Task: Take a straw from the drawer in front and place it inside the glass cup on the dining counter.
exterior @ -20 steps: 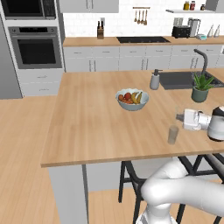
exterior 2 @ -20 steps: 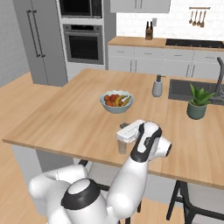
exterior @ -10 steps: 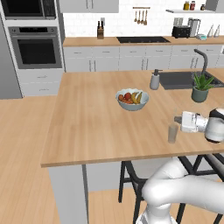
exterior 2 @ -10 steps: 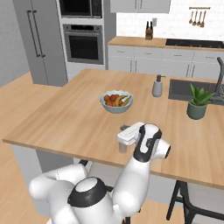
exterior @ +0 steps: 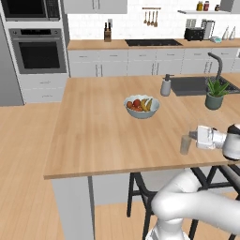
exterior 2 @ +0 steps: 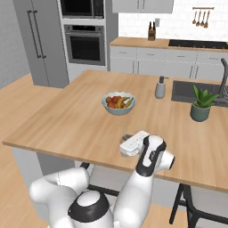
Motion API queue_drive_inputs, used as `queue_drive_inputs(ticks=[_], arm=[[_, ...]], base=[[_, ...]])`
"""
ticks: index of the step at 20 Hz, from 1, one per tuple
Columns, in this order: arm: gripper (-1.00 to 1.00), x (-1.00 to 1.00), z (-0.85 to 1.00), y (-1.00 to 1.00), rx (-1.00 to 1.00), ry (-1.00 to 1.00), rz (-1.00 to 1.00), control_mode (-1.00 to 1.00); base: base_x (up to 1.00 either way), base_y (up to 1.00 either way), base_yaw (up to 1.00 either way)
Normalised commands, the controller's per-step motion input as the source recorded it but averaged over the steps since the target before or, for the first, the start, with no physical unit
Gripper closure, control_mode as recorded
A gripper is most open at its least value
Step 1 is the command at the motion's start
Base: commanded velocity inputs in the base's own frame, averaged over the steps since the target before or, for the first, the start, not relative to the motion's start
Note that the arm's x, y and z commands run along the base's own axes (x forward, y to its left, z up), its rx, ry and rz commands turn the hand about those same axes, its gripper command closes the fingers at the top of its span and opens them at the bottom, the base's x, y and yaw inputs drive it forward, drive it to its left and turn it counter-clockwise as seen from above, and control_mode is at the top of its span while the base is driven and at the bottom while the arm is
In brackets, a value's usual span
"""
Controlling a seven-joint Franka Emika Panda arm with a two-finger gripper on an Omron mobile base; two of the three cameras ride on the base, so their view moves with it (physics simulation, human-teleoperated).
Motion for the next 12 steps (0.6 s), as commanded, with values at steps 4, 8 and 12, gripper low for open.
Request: queue_drive_inputs(ticks=[4, 8, 12], arm=[[-1.00, 0.00, 0.00, 0.00, 0.00, -0.02, 0.00, -1.00], [-1.00, -0.04, 0.18, -0.01, 0.00, -0.06, 0.00, -1.00], [-1.00, -0.30, 0.79, -0.22, 0.00, -0.13, 0.00, -1.00]], base=[[0.00, 0.00, 0.00], [0.00, 0.00, 0.00], [0.00, 0.00, 0.00]])
